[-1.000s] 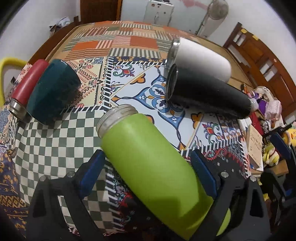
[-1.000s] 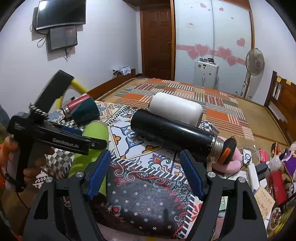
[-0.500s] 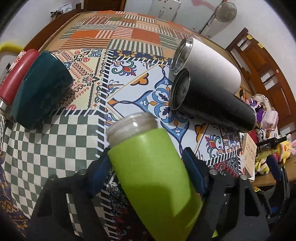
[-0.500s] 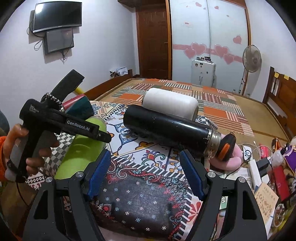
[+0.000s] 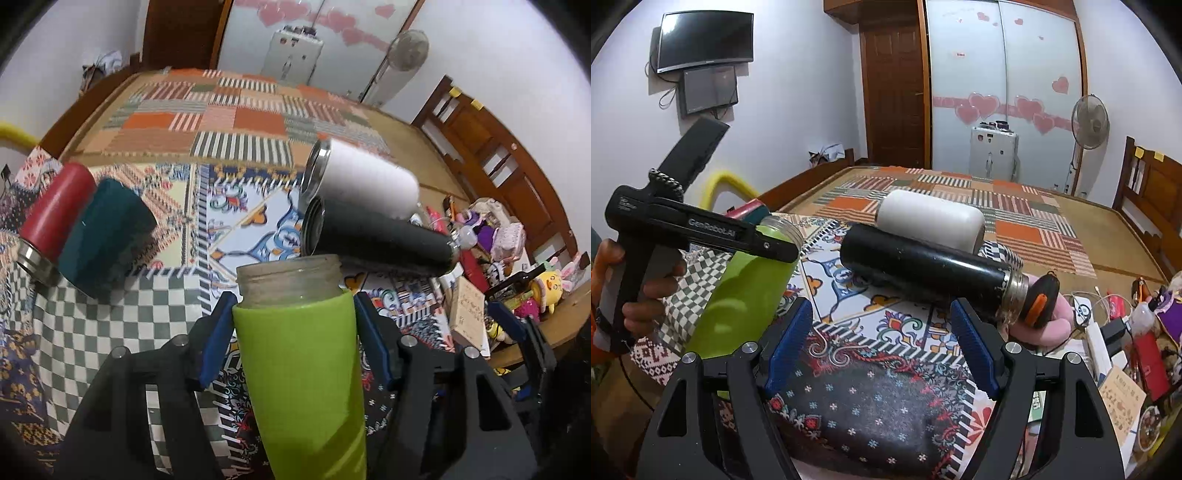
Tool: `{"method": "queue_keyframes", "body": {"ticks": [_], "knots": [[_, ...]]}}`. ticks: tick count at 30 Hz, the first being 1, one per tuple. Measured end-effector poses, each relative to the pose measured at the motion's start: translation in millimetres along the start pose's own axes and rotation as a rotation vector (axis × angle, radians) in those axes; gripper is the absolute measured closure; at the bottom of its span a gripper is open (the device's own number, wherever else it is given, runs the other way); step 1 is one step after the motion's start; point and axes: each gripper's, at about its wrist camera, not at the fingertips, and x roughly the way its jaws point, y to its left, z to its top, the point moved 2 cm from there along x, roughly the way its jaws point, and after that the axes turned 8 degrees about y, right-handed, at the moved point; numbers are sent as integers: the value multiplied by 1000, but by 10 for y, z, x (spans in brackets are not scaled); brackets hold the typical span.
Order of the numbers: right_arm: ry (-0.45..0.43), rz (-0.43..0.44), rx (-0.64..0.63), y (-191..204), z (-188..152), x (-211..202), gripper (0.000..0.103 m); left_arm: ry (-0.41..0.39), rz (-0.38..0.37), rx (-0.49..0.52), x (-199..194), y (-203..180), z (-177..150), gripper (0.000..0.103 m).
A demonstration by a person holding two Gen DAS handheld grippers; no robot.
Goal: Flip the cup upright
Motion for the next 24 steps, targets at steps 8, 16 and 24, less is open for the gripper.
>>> {"method": "queue_keyframes", "body": {"ticks": [8,16,24], "knots": [[-30,5,-11,78,72,-41,29,-151,50,73,-441,-108,-40,40],[-68,24,-20,171,129,-112,29,-256,134,191,-726,-335,-218,41],[-94,47,-17,238,173,-149,29,-257,144,207,-652,-386,-123,41]]}}
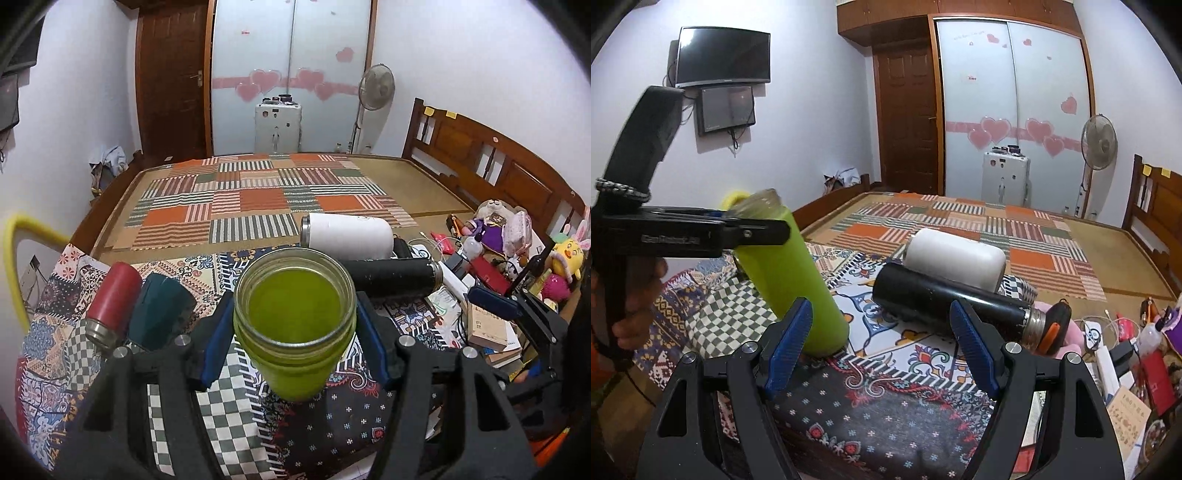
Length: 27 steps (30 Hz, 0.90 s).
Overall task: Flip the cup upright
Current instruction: 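Lower the upright lime-green bottle onto the bed with the right gripper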
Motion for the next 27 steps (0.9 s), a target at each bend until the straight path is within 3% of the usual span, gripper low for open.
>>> {"method": "queue_keyframes", "body": {"ticks": [11,18,23,27], "knots": [[-16,2,-11,55,3,13,28,-2,19,63,92,-136,29,41],[-19,8,-5,67,-5,10,28,-11,17,48,118,-114,39,41],[-38,0,-1,81,-10,-54,21,8,5,35,154,-91,-49,40],[-48,-6,-1,114,2,-131,21,-29,17,45,8,-114,-117,39]]}}
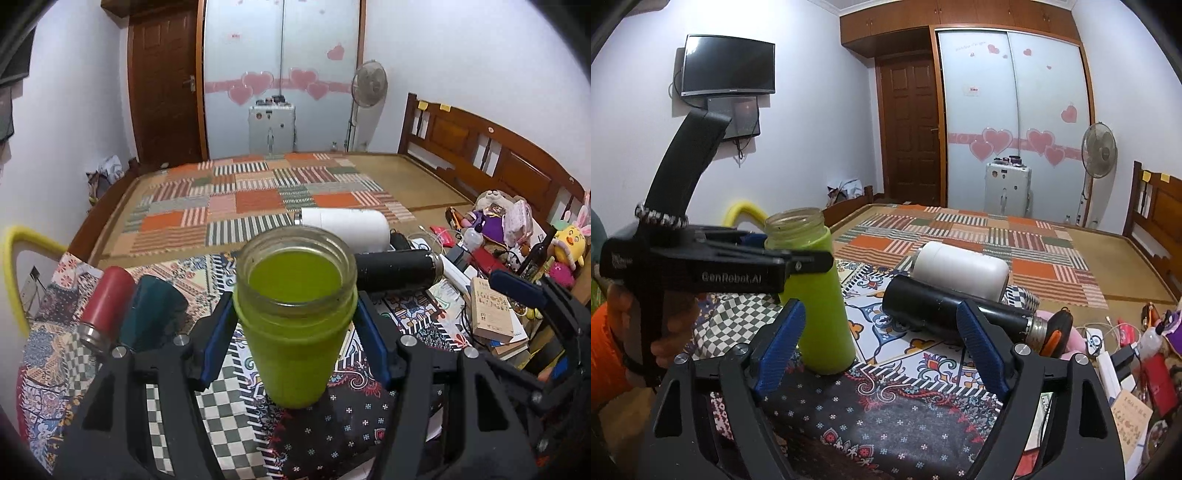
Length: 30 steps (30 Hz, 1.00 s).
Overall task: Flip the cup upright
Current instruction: 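Lower the upright lime-green bottle onto the bed with the right gripper, then open the right gripper and pull it back from the bottle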
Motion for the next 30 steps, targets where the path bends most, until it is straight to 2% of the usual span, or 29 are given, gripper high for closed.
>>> {"method": "queue_keyframes", "body": {"ticks": [7,9,14,20,24,30], "knots": [[-46,-20,4,91,66,-244,21,-127,40,-22,-550,46,-134,38],[-64,-22,7,129,86,-336,21,-172,52,-36,-737,75,-187,34],[-121,-33,16,269,150,-623,21,-286,109,-39,-1206,34,-326,34],[-192,-52,34,410,177,-946,21,-399,142,-53,-1661,-17,-513,33],[-235,-56,56,484,148,-1117,21,-467,146,-63,-1889,-64,-662,24],[-279,-83,54,646,89,-1263,17,-523,159,-76,-2078,-106,-858,12]]}}
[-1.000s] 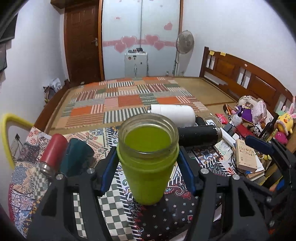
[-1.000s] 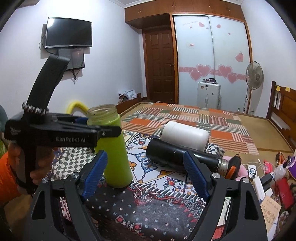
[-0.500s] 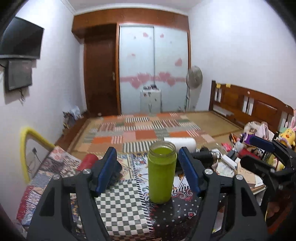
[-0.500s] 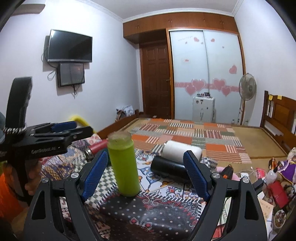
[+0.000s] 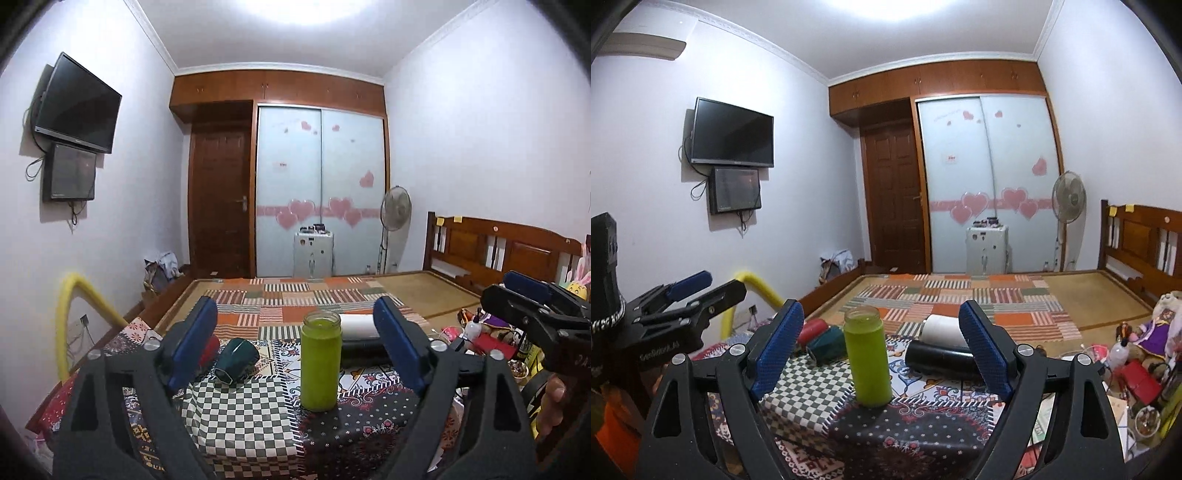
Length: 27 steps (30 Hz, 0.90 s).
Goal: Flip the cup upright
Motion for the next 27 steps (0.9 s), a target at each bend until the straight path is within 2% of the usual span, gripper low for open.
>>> {"method": "queue_keyframes", "body": {"ticks": [3,6,13,27], "knots": [[-28,-26,-13,89,-34,-67,0,-25,14,9,-77,-8,-35,6],[-57,-58,-32,153,-70,-150,0,-53,37,19,-162,-31,-66,2],[-76,-114,-41,193,-132,-241,0,-75,52,45,-286,-88,-158,0],[-68,-134,-32,145,-176,-302,0,-65,26,10,-335,-54,-196,0]]}}
